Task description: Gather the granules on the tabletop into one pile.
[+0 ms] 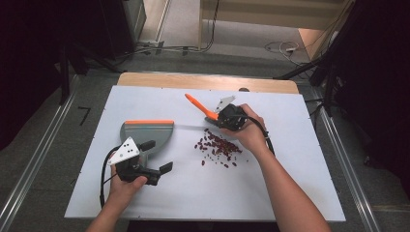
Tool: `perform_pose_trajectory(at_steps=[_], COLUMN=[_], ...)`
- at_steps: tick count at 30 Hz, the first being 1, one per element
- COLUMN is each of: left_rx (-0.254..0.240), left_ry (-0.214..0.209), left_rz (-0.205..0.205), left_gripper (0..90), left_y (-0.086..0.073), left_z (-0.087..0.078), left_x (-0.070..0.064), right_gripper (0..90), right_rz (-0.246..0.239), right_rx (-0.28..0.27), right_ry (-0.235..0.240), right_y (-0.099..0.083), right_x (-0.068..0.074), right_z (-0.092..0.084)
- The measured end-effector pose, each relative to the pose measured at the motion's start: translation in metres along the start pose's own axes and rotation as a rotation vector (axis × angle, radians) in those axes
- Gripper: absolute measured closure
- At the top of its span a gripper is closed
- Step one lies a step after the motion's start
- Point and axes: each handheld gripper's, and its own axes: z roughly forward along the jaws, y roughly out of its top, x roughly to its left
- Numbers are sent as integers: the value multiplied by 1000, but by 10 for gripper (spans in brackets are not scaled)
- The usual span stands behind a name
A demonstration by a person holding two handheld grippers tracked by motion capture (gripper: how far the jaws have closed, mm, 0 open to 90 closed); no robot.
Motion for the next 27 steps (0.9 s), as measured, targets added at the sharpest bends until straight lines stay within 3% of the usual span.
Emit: perform_pose_trajectory(at_steps=[2,5,10,18,27], left_rx=[-6,-2,-5,-8,-7], left_ry=[-2,2,-1,-8,-14], left_rz=[-5,-2,-4,-6,3], left_gripper=[2,2,2,2,0], left_y=[0,0,-1,0,-1], left_z=[0,-1,-1,-1,0], left_x=[0,1,1,-1,-2], right_gripper=[689,689,689,689,689], right_rz=[-7,-25,-54,-107,-133], right_rx=[17,8,23,3,-4], right_ry=[1,49,50,123,138], right_y=[3,3,2,-5,-11], right_x=[0,6,20,36,50], right_z=[5,10,7,-5,-15])
